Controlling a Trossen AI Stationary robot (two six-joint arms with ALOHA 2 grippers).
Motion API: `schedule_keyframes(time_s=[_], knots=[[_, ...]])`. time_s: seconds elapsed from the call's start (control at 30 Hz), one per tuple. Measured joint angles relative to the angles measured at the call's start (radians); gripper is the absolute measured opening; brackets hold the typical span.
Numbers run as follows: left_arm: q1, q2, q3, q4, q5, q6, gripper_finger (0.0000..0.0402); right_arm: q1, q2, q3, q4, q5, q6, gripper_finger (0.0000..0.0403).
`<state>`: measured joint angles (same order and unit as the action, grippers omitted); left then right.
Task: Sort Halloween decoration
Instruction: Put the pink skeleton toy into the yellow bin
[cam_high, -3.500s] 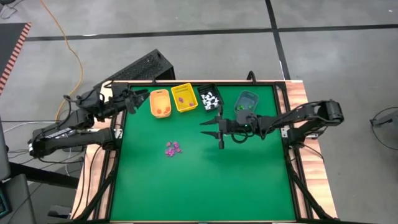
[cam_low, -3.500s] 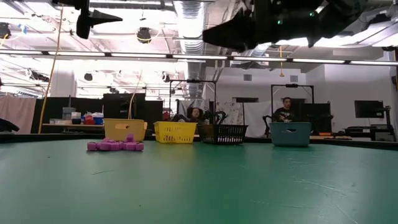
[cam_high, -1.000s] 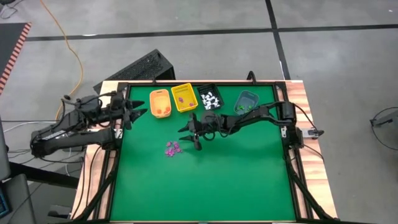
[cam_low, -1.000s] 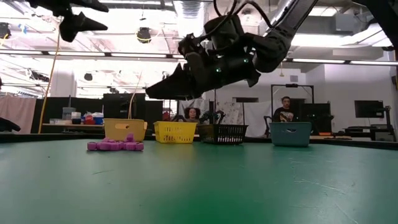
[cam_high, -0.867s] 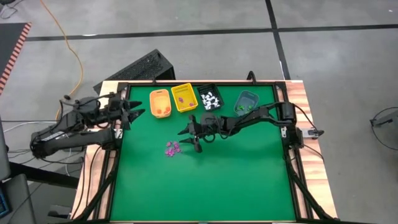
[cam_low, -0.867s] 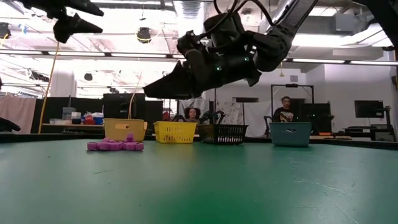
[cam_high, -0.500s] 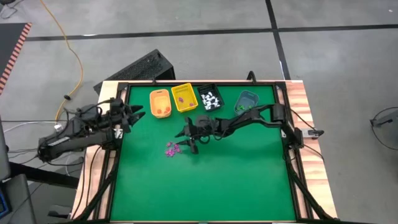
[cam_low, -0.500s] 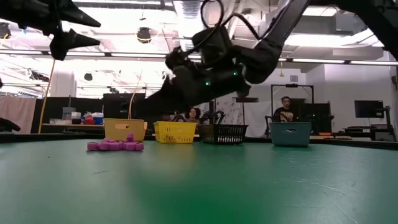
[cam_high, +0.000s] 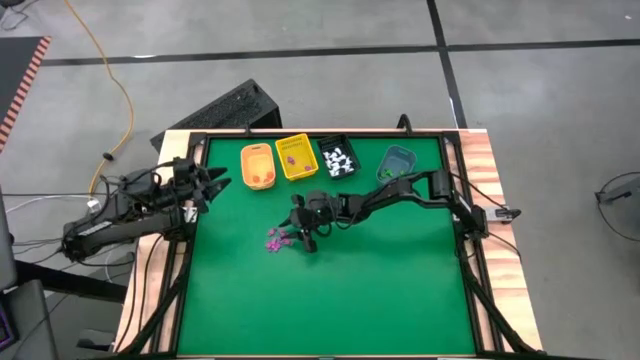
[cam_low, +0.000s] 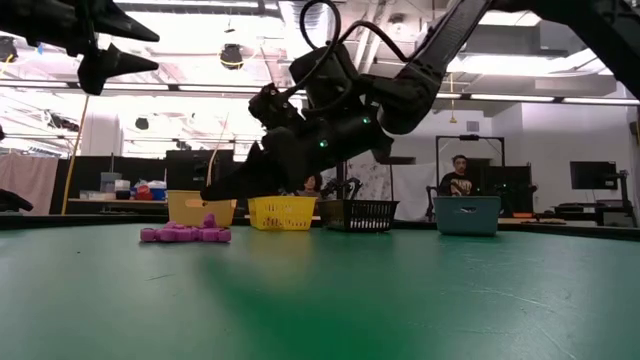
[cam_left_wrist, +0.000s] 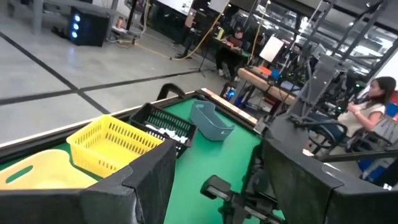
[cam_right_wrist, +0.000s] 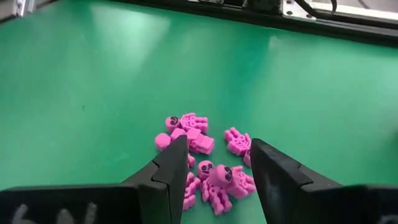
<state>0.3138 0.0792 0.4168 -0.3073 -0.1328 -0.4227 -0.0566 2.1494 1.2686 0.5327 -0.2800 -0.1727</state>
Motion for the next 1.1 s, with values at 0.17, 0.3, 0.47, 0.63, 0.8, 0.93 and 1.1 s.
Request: schedule_keyframes(time_s=[0.17, 0.3, 0.47, 0.63, 0.8, 0.93, 1.1], knots=[[0.000, 0.000, 0.000, -0.003, -0.012, 0.011, 0.0231, 0.004, 0.000, 0.000, -0.002, 0.022, -0.061, 0.0168], [0.000, 0.000, 0.000, -0.039, -0.015, 0.010, 0.0231, 0.004, 0.019, 0.002, 0.026, 0.022, -0.096, 0.0168], [0.000, 0.000, -0.011, -0.041, -0.018, -0.008, 0.0231, 0.010, 0.057, 0.006, 0.039, 0.032, -0.085, 0.0168], [0.000, 0.001, -0.011, -0.038, -0.039, -0.005, 0.0231, 0.007, 0.043, 0.008, -0.001, 0.044, -0.075, 0.0169], [0.000, 0.001, -0.011, -0.038, -0.048, -0.006, 0.0231, -0.009, 0.060, 0.007, 0.002, 0.047, -0.093, 0.0169], [0.000, 0.001, -0.011, -0.044, -0.050, -0.005, 0.0231, -0.017, 0.063, 0.007, -0.008, 0.047, -0.065, 0.0169], [0.000, 0.001, -0.011, -0.049, -0.058, -0.006, 0.0231, -0.018, 0.064, 0.008, 0.002, 0.048, -0.071, 0.0162]])
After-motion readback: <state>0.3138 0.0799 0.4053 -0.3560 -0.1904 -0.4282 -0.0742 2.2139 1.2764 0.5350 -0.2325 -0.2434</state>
